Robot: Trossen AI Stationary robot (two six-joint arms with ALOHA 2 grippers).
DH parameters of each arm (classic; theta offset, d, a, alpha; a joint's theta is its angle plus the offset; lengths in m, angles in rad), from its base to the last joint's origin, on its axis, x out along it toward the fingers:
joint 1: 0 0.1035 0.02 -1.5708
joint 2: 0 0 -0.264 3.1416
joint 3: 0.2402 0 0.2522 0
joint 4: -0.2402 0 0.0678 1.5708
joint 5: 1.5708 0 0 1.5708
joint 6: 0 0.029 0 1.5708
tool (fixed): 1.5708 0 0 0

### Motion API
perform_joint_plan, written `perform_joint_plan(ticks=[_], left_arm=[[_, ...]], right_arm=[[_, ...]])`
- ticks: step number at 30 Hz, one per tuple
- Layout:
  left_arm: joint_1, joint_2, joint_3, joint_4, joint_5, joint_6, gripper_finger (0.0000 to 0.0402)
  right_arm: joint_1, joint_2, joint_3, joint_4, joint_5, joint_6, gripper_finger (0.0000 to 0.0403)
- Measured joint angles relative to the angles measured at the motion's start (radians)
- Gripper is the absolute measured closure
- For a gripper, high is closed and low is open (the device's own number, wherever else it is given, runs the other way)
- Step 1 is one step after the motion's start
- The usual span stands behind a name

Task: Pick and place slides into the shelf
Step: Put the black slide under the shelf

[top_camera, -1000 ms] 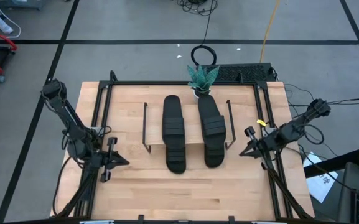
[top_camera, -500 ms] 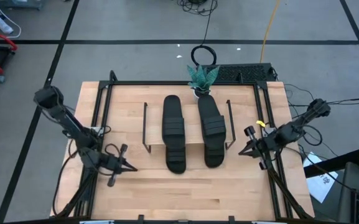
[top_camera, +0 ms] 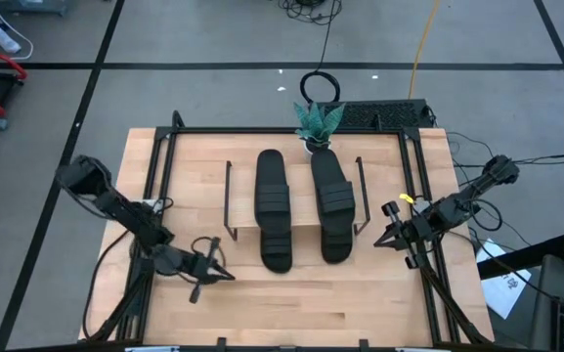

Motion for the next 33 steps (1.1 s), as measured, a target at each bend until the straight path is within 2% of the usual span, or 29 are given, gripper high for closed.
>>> perform_joint_plan(ticks=[5, 10, 12, 16, 25, 30, 33], left_arm=[[0.032, 0.157, 0.101, -0.001, 0.067, -0.016, 0.0399], [0.044, 0.307, 0.221, -0.002, 0.060, -0.041, 0.0400], [0.048, 0.356, 0.272, -0.001, 0.036, -0.044, 0.0399], [0.048, 0.428, 0.353, -0.015, -0.086, -0.047, 0.0400], [0.053, 0.483, 0.456, -0.109, -0.164, -0.100, 0.0399], [0.057, 0.518, 0.486, -0.121, -0.320, -0.089, 0.0400], [0.056, 0.523, 0.524, -0.186, -0.335, -0.069, 0.0400]], right_arm=[[0.000, 0.000, 0.000, 0.003, 0.000, -0.007, 0.0403], [0.000, 0.000, -0.001, 0.007, 0.001, -0.020, 0.0403], [0.000, 0.000, -0.001, 0.020, 0.001, -0.037, 0.0403], [0.000, 0.000, -0.002, 0.056, 0.002, -0.065, 0.0403], [0.000, 0.000, -0.002, 0.095, 0.003, -0.072, 0.0403], [0.000, 0.000, -0.002, 0.124, 0.004, -0.052, 0.0403], [0.000, 0.000, -0.002, 0.132, 0.005, -0.020, 0.0403]])
